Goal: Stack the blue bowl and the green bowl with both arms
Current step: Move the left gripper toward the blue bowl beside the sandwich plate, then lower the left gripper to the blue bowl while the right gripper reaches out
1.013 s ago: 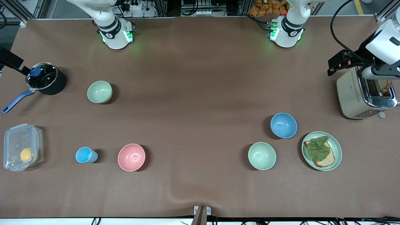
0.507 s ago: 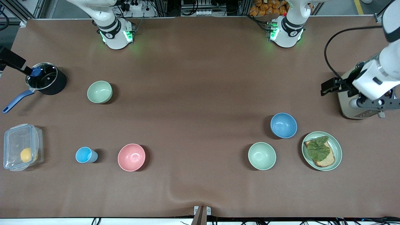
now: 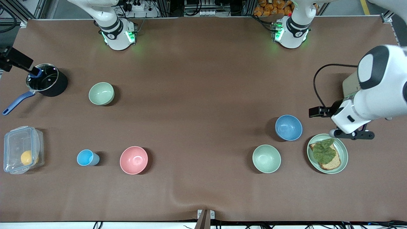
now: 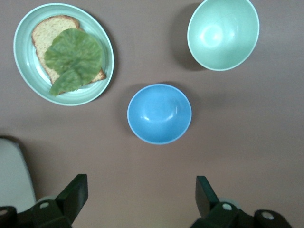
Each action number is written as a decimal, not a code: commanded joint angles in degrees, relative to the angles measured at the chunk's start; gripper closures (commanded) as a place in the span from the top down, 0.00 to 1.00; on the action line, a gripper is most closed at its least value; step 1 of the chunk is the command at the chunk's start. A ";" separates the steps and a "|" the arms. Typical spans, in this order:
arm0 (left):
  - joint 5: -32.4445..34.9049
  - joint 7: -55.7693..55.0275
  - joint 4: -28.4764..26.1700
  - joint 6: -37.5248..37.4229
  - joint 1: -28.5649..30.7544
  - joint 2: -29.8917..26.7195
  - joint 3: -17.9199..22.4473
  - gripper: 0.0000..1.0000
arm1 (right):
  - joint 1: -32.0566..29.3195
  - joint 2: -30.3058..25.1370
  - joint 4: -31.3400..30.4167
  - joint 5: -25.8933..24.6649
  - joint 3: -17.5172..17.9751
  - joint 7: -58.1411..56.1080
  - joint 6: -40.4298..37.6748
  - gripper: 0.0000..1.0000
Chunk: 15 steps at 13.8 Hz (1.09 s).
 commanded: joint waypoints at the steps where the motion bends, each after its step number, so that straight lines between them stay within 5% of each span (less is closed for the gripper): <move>1: 3.64 1.08 0.68 2.43 -1.18 2.42 -0.46 1.00 | 0.32 -1.20 -1.14 -0.40 0.10 0.65 -0.14 1.00; 15: 5.67 -2.52 -3.89 5.25 -1.98 7.88 -0.46 1.00 | 0.06 9.06 -1.49 -1.62 -0.07 -0.14 -1.64 1.00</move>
